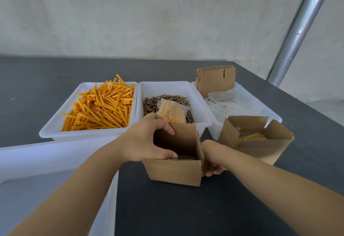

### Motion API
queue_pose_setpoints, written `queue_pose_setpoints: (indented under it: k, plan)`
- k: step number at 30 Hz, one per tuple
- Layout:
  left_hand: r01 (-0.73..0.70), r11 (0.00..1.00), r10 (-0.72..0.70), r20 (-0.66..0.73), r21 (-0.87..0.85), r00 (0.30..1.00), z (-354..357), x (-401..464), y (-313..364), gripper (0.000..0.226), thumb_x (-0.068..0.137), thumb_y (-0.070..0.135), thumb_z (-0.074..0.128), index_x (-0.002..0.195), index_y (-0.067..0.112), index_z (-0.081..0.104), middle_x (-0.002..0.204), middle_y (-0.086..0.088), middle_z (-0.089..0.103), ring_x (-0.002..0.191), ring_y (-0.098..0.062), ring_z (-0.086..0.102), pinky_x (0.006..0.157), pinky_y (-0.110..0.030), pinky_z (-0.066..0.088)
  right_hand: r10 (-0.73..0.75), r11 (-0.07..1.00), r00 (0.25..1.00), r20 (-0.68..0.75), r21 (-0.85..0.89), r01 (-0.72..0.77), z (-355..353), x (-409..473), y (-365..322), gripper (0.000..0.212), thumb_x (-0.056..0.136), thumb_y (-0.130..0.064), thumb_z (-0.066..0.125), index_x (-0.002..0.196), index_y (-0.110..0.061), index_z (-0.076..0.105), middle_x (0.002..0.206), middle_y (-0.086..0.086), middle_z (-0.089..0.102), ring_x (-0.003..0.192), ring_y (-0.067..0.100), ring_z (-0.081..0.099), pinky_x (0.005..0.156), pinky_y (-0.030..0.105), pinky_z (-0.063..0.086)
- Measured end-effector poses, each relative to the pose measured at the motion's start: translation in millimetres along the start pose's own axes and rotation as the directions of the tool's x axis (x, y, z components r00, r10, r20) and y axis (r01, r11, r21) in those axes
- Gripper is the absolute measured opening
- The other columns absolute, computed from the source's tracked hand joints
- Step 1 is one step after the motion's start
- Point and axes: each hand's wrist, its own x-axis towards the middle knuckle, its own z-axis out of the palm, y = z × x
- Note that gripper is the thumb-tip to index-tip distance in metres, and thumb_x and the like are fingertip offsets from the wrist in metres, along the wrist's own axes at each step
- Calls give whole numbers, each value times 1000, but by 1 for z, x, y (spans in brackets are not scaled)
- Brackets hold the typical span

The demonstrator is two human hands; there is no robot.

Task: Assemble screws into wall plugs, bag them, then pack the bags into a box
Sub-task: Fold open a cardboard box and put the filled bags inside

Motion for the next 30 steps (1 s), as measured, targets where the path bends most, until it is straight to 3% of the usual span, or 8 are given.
queue_pose_setpoints:
  k: [4,7,10,15,18,20,24,30]
  plan:
    - [13,995,-16,24,100,1000,3,3,1,54,65,54,84,111,36,62,115,11,45,101,-6,50,86,-32,52,-203,964,942,-268,115,241,-8,-18,-6,50,102,-57,26,89,-22,59,67,5,61,47,14,54,44,23,41]
    - [15,987,-19,20,159,1000,6,6,0,58,64,59,82,112,36,60,117,11,40,103,-7,48,86,-31,52,-491,859,774,-401,-74,507,-23,-39,-6,58,90,-76,31,109,-29,59,80,1,65,51,8,60,43,20,43]
    - [38,987,-36,-12,158,999,7,6,-5,64,61,62,83,114,37,59,121,8,33,108,-11,44,87,-26,50,-631,775,675,-383,-268,573,-40,-50,-4,23,90,-41,65,110,-34,56,78,-5,68,60,8,67,44,20,52]
    - [101,994,-100,-32,41,994,-1,1,-16,91,49,68,83,129,41,50,121,10,30,114,-10,39,86,-19,43,-521,741,817,-247,-606,289,-59,-59,-15,20,91,-9,62,82,-26,65,96,-2,68,89,16,64,71,26,52]
    - [126,990,-129,40,58,991,2,2,-17,102,50,67,85,138,38,42,124,10,31,115,-10,38,89,-20,40,-573,685,762,-302,-687,243,-73,-50,-47,15,90,-8,59,89,-4,73,99,14,72,93,29,68,84,42,57]
    - [123,990,-128,57,74,990,2,2,-18,103,51,65,86,138,36,40,127,9,35,115,-11,41,94,-25,43,-589,783,698,-407,-502,368,-81,-33,-79,21,91,-7,55,98,6,70,95,20,73,87,33,71,80,46,59]
    - [129,987,-136,80,94,987,3,-1,-17,107,48,71,82,139,38,35,129,11,37,116,-10,42,99,-32,45,-225,950,971,-77,202,236,-66,10,-120,47,99,-17,57,141,-3,42,125,19,58,104,32,66,80,40,59]
    - [136,986,-145,97,99,985,6,-2,-20,109,47,74,79,139,41,30,128,15,35,116,-9,41,100,-38,46,-177,967,969,-174,-216,138,-59,67,-137,80,90,-54,61,149,-7,35,149,17,43,131,34,48,108,45,42]
